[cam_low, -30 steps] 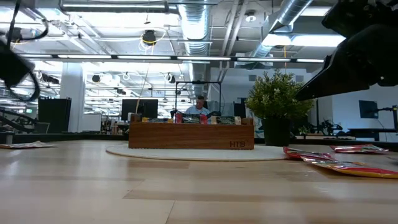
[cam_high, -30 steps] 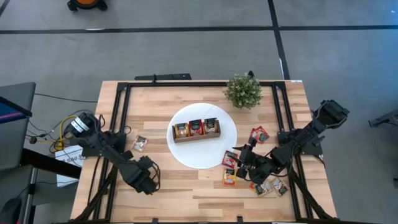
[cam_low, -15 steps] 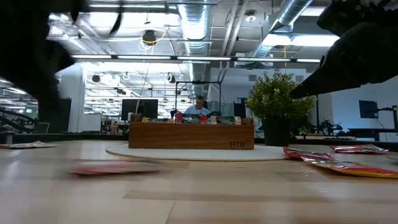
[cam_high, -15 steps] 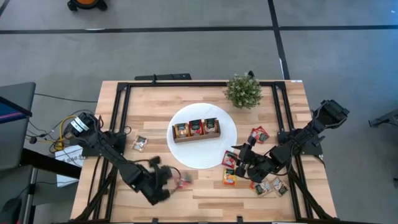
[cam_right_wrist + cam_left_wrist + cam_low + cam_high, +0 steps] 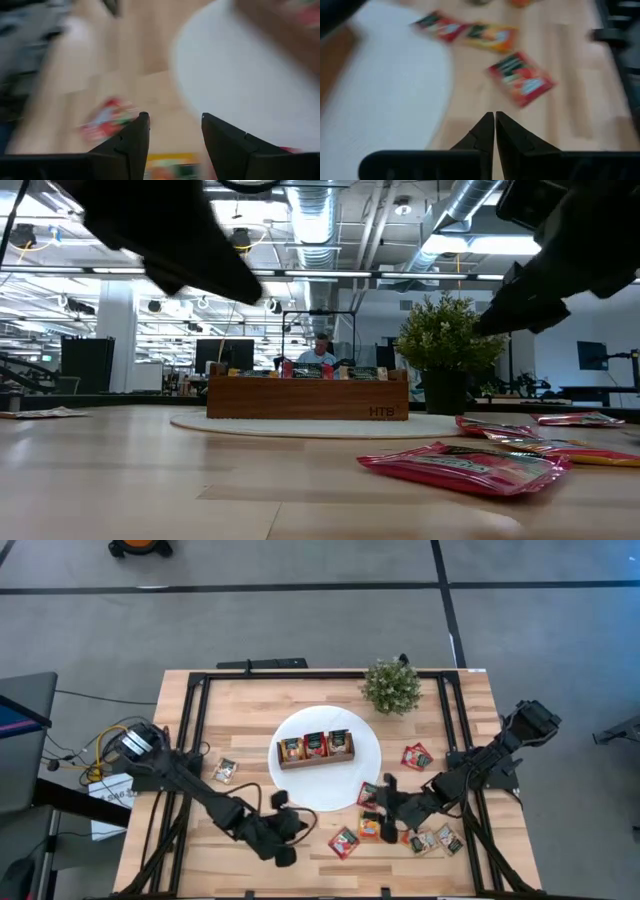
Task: Pick & Place Tea
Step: Put the red tea bag into the middle section of the wooden organizer
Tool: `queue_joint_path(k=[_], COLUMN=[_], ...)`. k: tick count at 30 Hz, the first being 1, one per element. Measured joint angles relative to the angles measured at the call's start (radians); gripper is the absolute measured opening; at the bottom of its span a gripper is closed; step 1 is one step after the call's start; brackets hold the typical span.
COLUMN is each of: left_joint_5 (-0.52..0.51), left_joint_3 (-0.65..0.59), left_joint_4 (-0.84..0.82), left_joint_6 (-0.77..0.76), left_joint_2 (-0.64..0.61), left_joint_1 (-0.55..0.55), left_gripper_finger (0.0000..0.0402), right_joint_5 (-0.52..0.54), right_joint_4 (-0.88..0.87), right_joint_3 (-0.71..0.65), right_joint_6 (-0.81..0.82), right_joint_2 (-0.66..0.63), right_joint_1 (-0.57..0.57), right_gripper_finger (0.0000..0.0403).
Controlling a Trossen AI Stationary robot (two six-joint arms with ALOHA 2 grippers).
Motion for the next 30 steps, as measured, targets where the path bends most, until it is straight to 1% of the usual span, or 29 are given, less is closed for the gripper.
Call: queue_joint_path(k=[3, 5, 9, 11, 14, 19, 26, 30], left_joint_5=[0.114, 0.200, 0.344, 0.395, 0.441, 0.460, 0.450, 0.426], left_joint_3=[0.000, -0.001, 0.000, -0.001, 0.000, 0.000, 0.003, 0.003], left_joint_4=[0.124, 0.215, 0.314, 0.367, 0.444, 0.494, 0.516, 0.513], left_joint_6=[0.107, 0.162, 0.222, 0.227, 0.226, 0.223, 0.195, 0.190], left_joint_2=[0.068, 0.112, 0.180, 0.210, 0.254, 0.313, 0.352, 0.352], left_joint_1=[0.036, 0.057, 0.093, 0.109, 0.134, 0.158, 0.164, 0.164], left_gripper_finger=[0.0009, 0.0009, 0.0009, 0.0009, 0.0009, 0.0009, 0.0009, 0.0009], right_joint_5=[-0.190, -0.260, -0.327, -0.356, -0.416, -0.425, -0.443, -0.445], right_joint_4=[0.031, 0.046, 0.049, 0.031, -0.012, -0.121, -0.099, -0.086], right_joint_3=[0.000, 0.002, 0.051, 0.101, 0.177, 0.267, 0.288, 0.290], right_joint_6=[0.051, 0.106, 0.169, 0.177, 0.183, 0.229, 0.243, 0.235], right_joint_2=[0.005, 0.031, 0.130, 0.194, 0.273, 0.360, 0.388, 0.402], right_joint_1=[-0.041, -0.061, -0.069, -0.067, -0.072, -0.080, -0.091, -0.097], right_gripper_finger=[0.0170, 0.0170, 0.0170, 0.0170, 0.0170, 0.0170, 0.0168, 0.0145])
